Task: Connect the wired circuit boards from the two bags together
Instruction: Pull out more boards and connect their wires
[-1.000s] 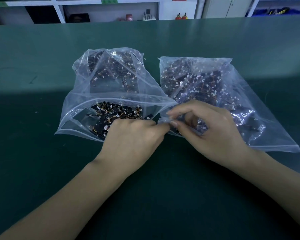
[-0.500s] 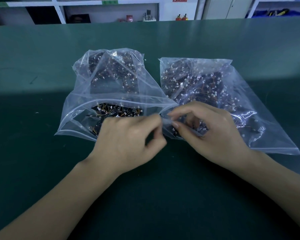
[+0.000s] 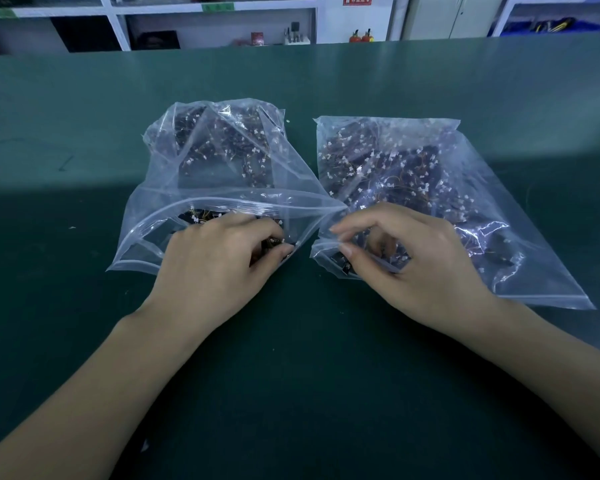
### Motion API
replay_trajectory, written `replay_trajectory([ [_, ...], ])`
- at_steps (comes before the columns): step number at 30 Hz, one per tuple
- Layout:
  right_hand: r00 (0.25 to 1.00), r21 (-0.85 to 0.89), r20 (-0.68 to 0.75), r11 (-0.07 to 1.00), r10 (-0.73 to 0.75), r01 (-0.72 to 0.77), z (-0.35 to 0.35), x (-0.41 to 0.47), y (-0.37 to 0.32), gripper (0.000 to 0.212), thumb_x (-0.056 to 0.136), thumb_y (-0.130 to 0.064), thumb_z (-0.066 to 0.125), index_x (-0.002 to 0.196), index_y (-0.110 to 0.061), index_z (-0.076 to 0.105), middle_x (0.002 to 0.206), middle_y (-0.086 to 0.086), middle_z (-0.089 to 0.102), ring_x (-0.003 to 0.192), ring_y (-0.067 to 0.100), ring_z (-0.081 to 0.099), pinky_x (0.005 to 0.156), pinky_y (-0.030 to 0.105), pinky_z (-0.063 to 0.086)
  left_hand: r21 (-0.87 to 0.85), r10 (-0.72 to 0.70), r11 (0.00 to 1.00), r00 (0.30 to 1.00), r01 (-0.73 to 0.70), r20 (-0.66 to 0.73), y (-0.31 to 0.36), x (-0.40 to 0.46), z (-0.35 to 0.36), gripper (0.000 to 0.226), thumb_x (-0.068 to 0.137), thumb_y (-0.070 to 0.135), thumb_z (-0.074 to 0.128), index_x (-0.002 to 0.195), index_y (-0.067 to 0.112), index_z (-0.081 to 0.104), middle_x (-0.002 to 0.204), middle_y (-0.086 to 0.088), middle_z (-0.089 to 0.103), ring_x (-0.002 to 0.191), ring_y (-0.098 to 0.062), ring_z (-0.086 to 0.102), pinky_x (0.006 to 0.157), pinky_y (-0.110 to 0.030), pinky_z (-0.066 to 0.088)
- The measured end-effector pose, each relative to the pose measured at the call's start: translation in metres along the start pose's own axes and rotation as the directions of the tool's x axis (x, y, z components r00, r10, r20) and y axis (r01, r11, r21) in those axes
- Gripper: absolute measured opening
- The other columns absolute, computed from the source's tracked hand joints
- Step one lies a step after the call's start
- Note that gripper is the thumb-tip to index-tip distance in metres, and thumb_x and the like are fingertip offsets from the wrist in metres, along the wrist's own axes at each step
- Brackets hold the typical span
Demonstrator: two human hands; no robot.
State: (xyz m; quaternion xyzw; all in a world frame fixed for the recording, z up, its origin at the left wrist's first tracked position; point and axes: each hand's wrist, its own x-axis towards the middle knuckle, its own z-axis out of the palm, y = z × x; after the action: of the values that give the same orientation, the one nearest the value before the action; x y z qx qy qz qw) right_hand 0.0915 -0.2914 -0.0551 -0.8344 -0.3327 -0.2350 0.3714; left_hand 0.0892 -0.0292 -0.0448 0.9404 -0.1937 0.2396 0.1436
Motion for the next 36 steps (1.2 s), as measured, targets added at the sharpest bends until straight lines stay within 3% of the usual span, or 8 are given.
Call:
replay_trajectory([
  [3, 1.000, 0.002, 0.002, 1.000, -0.003, 0.003, 0.000, 0.000, 0.000, 0.021, 0.098, -0.005, 0.075, 0.117, -0.016, 0.075, 0.105, -0.013, 0.071, 0.069, 0.015, 0.062, 0.068, 0.022, 0.051, -0.005, -0.031, 1.000, 0.999, 0.031, 0.030, -0.001, -0.001, 0.002, 0.030, 0.097, 0.061, 0.056, 0.103, 0.038, 0.075, 0.093, 0.017, 0.069, 0.088, -0.020, 0.070, 0.068, -0.039, 0.057],
  [8, 1.000, -0.007, 0.005, 1.000, 0.001, -0.001, 0.001, 0.000, 0.001, 0.023, 0.098, -0.005, 0.076, 0.117, -0.018, 0.075, 0.103, -0.015, 0.070, 0.069, 0.015, 0.061, 0.067, 0.021, 0.050, 0.030, -0.076, 0.997, 0.997, 0.076, -0.012, -0.004, 0.001, 0.004, 0.033, 0.088, 0.067, 0.063, 0.088, 0.037, 0.076, 0.085, 0.019, 0.070, 0.083, -0.014, 0.068, 0.061, -0.030, 0.038],
  [11, 1.000, -0.005, 0.012, 1.000, 0.012, -0.012, 0.001, -0.001, 0.000, 0.022, 0.097, -0.005, 0.076, 0.116, -0.017, 0.075, 0.103, -0.013, 0.071, 0.069, 0.015, 0.061, 0.066, 0.025, 0.052, 0.020, -0.108, 0.994, 0.994, 0.108, -0.004, -0.005, 0.001, 0.003, 0.036, 0.081, 0.073, 0.066, 0.087, 0.038, 0.076, 0.085, 0.019, 0.071, 0.085, -0.015, 0.068, 0.064, -0.031, 0.042],
  [18, 1.000, -0.004, 0.029, 1.000, 0.000, 0.000, -0.001, 0.001, -0.002, 0.016, 0.098, -0.005, 0.076, 0.111, -0.014, 0.077, 0.102, -0.021, 0.064, 0.068, 0.017, 0.061, 0.065, 0.026, 0.052, -0.005, -0.031, 1.000, 0.991, 0.031, -0.128, 0.000, 0.001, -0.002, 0.012, 0.090, 0.043, 0.080, 0.085, 0.032, 0.079, 0.081, 0.016, 0.074, 0.074, -0.017, 0.072, 0.058, -0.037, 0.056],
  [23, 0.999, -0.008, 0.031, 1.000, 0.008, -0.008, 0.000, 0.001, -0.002, 0.013, 0.098, -0.006, 0.076, 0.110, -0.014, 0.077, 0.100, -0.021, 0.063, 0.067, 0.017, 0.060, 0.064, 0.029, 0.051, 0.034, 0.042, 0.999, 0.979, -0.036, -0.197, -0.004, 0.000, 0.001, 0.002, 0.093, 0.028, 0.083, 0.093, 0.029, 0.083, 0.083, 0.014, 0.077, 0.068, -0.018, 0.071, 0.054, -0.038, 0.056],
  [28, 0.997, -0.011, 0.049, 0.998, 0.065, -0.064, -0.001, 0.000, -0.005, 0.030, 0.096, -0.018, 0.078, 0.125, -0.023, 0.070, 0.111, -0.015, 0.069, 0.068, 0.017, 0.064, 0.068, 0.025, 0.054, 0.024, 0.075, 0.997, 0.955, -0.071, -0.286, -0.008, 0.001, 0.004, 0.020, 0.098, 0.026, 0.078, 0.118, 0.030, 0.079, 0.083, 0.016, 0.077, 0.063, -0.013, 0.068, 0.052, -0.037, 0.056],
  [32, 0.997, -0.012, 0.051, 0.998, 0.065, -0.064, -0.002, 0.001, -0.007, 0.036, 0.097, -0.037, 0.073, 0.130, -0.023, 0.068, 0.113, -0.015, 0.069, 0.071, 0.015, 0.064, 0.070, 0.026, 0.054, -0.079, 0.149, 0.977, 0.900, -0.198, -0.411, -0.006, 0.000, 0.006, 0.025, 0.103, 0.025, 0.076, 0.127, 0.021, 0.078, 0.091, 0.013, 0.079, 0.069, 0.000, 0.056, 0.056, -0.039, 0.060],
  [36, 0.998, -0.015, 0.044, 0.999, 0.043, -0.043, -0.002, 0.001, -0.004, 0.031, 0.102, -0.032, 0.073, 0.131, -0.020, 0.070, 0.114, -0.012, 0.068, 0.075, 0.011, 0.065, 0.073, 0.020, 0.051, -0.210, 0.210, 0.922, 0.875, -0.326, -0.436, 0.007, -0.001, 0.004, 0.033, 0.104, 0.023, 0.075, 0.135, 0.016, 0.071, 0.094, 0.010, 0.078, 0.072, -0.003, 0.064, 0.064, -0.037, 0.062],
])
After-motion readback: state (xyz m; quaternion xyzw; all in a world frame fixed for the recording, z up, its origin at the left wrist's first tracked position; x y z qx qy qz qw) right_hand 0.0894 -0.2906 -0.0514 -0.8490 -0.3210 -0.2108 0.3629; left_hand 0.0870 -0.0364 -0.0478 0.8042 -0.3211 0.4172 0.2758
